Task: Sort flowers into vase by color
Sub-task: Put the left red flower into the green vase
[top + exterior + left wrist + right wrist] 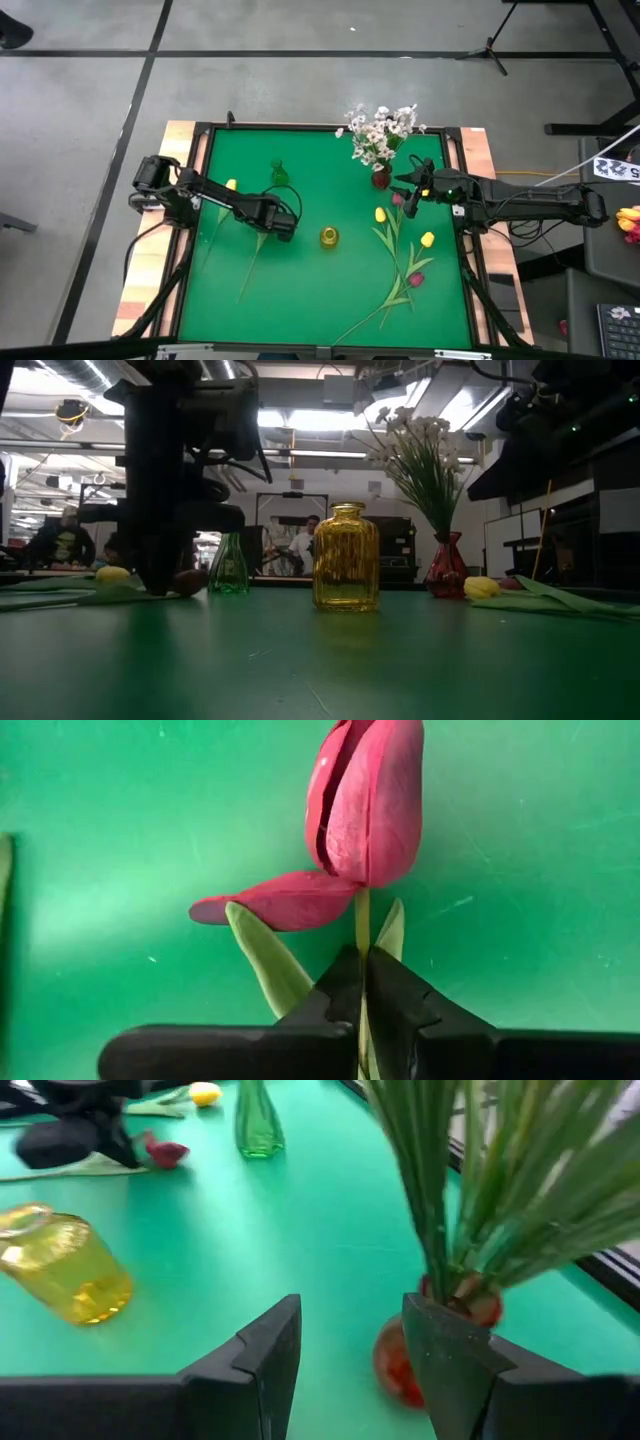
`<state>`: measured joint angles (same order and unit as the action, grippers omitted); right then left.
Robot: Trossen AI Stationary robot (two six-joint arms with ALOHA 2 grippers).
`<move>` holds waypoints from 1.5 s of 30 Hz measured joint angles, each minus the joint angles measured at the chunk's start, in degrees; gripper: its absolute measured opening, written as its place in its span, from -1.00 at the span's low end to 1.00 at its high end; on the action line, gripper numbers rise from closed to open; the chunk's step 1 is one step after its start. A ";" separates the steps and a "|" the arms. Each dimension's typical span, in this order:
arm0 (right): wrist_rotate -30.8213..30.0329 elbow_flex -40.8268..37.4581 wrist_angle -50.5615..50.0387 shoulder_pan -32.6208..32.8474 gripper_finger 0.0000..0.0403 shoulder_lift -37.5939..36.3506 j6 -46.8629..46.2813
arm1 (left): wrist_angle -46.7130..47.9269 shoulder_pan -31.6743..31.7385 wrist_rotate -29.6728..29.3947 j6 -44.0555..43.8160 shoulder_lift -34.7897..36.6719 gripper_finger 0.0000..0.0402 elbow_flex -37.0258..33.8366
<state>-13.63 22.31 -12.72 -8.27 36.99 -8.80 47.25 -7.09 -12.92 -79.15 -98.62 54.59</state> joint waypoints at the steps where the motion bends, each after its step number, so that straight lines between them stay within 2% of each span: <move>1: 0.91 0.00 0.50 0.00 -0.12 0.01 0.00 | 0.01 0.02 -0.33 0.58 0.28 -0.98 0.00; 6: 7.17 0.00 6.67 0.00 -0.12 0.01 0.00 | -0.12 0.00 -3.81 1.56 3.32 -0.99 1.22; 15: 16.82 0.00 20.21 0.04 -0.12 0.00 0.04 | -1.61 -0.97 -18.29 6.79 15.50 -0.99 4.97; 18: 17.73 0.00 23.43 0.04 -0.12 0.81 0.05 | -7.32 -1.54 -24.75 13.61 20.50 -0.99 5.40; 23: 19.84 0.13 34.85 0.04 -0.12 6.61 0.13 | -22.93 -1.49 -30.25 34.59 26.67 -0.99 5.40; 25: 21.04 1.35 39.12 0.05 -0.12 10.03 0.13 | -30.30 -1.49 -30.69 43.69 27.97 -0.99 5.40; 28: 22.32 5.60 39.85 0.04 -0.12 15.68 0.43 | -41.45 -1.53 -30.67 56.79 28.40 -0.99 5.46; 32: 24.01 12.47 39.10 0.74 -0.12 23.83 1.57 | -50.73 -1.81 -30.68 68.48 28.38 -0.99 5.46; 36: 24.42 20.60 36.80 4.06 -0.12 31.03 6.57 | -54.68 -1.82 -30.63 74.27 28.29 -0.99 5.46; 40: 19.58 29.00 30.10 6.54 -0.12 36.82 13.72 | -58.46 -2.32 -30.63 78.31 28.29 -0.99 5.46; 45: 18.59 36.83 28.82 6.78 -0.05 42.43 15.30 | -61.90 -3.04 -29.49 81.35 28.29 -0.99 5.46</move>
<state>4.95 59.14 16.09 -1.50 79.41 6.50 -14.65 -10.13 -42.41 2.19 -70.32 60.05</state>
